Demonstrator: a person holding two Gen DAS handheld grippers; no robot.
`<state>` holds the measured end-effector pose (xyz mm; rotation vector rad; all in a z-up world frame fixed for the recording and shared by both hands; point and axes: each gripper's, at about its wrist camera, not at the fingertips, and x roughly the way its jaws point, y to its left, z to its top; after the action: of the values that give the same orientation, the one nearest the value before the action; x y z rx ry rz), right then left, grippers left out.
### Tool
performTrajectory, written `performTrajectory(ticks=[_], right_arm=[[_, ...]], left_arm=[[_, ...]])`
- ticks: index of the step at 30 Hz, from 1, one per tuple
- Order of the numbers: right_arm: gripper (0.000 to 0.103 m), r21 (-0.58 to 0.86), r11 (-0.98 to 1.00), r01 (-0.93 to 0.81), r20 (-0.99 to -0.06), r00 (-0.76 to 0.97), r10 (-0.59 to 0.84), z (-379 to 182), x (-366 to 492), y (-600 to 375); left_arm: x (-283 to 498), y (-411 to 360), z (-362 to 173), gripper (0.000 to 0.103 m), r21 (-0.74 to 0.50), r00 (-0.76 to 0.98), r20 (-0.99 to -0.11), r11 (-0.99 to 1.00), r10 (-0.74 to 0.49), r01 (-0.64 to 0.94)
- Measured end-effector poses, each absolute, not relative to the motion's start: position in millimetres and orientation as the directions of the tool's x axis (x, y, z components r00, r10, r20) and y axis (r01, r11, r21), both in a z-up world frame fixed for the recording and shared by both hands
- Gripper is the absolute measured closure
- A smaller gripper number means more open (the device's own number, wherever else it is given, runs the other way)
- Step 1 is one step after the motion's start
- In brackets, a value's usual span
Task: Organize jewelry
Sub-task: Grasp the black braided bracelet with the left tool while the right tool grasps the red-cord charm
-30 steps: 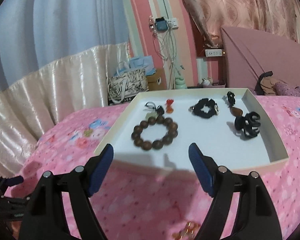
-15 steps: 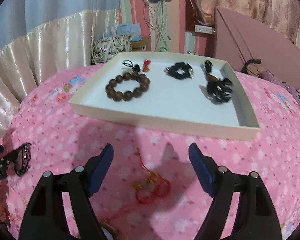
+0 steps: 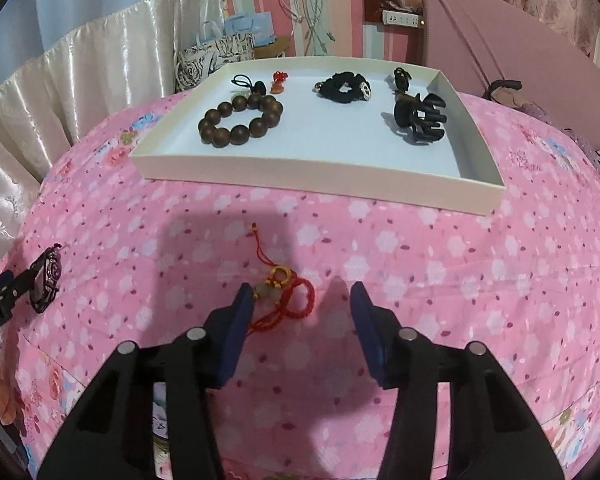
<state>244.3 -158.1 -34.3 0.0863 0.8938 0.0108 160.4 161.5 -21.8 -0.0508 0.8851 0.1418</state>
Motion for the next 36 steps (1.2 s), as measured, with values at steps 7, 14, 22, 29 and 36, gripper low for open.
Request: performTrajectory(ticks=[7,14,22,29,36], right_arm=[[0.067,0.081,0.996,0.029,-0.790,0.611,0.047,-40,248,-157],[0.077,0.083,0.996,0.033,-0.785,0.618,0.045,-41,251,-158],[0.086,0.089,0.996,0.030,-0.778,0.626,0.051,-42,252,-158],[0.091,0.088,0.996,0.024,-0.778,0.626,0.053,-43,253,-157],[0.092,0.070,0.998,0.003,-0.779,0.624,0.053,-43,254,-156]], left_arm=[[173,161,-32,0.044,0.011,0.591,-0.802,0.992,0.084,-0.125],[179,158,-37,0.058,0.041,0.588,-0.803,0.994,0.094,-0.103],[180,155,-37,0.077,0.029,0.593,-0.802,0.996,0.074,-0.086],[180,152,-37,0.088,0.033,0.599,-0.797,0.996,0.073,-0.078],[178,152,-36,0.094,0.037,0.604,-0.794,0.997,0.073,-0.072]])
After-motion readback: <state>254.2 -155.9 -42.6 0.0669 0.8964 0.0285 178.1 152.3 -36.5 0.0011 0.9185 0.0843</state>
